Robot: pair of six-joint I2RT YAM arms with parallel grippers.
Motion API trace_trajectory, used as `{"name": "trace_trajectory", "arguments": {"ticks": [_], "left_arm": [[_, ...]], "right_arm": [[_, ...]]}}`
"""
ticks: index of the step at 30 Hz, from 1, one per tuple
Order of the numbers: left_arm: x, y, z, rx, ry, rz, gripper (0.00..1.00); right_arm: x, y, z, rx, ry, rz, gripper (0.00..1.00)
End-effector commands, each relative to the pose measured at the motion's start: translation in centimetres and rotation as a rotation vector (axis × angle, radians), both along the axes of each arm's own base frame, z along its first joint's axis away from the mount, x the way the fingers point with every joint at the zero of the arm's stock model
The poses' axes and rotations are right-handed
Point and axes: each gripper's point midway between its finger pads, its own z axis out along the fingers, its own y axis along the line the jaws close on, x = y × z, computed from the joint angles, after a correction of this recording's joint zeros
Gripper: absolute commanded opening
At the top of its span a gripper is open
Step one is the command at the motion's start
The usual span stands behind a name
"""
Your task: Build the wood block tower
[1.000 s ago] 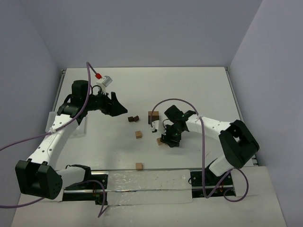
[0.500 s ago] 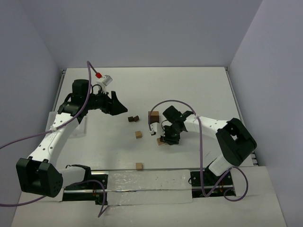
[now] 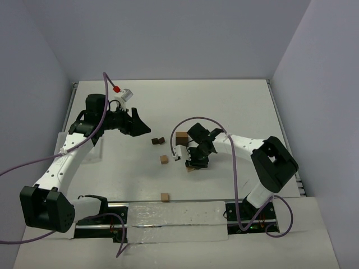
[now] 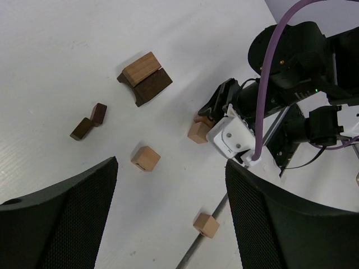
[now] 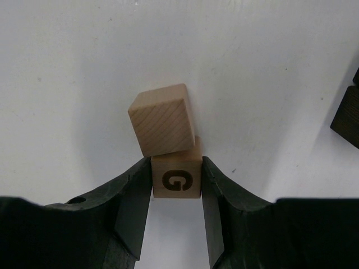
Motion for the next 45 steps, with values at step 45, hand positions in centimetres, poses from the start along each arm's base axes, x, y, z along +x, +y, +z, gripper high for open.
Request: {"name": "trace_trajectory", "arguments": {"ticks": [45], "left_arm": [[0.7,-0.2,1.9,-0.021,-0.077,-0.031,0.83]], "right_arm": [[-0.4,3.7,2.2,0.081,0.041,0.014,0.6]]}}
